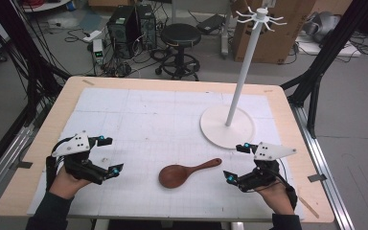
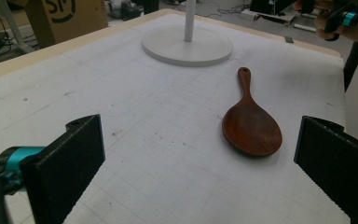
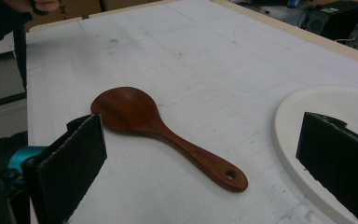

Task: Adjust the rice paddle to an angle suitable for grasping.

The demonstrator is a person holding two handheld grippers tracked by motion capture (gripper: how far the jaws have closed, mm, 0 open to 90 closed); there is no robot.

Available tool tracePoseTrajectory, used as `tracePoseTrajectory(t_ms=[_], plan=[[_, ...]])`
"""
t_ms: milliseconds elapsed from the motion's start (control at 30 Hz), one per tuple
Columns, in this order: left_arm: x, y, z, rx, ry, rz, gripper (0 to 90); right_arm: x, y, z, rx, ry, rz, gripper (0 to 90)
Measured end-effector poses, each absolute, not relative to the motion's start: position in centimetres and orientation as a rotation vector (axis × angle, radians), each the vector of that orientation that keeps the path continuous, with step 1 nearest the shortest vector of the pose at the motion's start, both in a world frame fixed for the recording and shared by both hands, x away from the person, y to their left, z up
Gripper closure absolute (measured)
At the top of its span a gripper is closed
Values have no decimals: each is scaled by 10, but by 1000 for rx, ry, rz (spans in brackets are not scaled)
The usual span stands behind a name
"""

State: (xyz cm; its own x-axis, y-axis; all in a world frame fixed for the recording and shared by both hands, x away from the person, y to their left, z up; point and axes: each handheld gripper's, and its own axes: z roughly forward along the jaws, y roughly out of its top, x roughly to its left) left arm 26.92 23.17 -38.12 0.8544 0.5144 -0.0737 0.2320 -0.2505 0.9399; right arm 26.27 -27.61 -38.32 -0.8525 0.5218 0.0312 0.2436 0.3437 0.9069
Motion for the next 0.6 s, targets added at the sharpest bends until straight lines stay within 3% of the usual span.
tracePoseTrajectory(t_ms=[600], plan=[[268,233,-383,1846,569,292,23,264,-272,-385,673,2382,1488,3]])
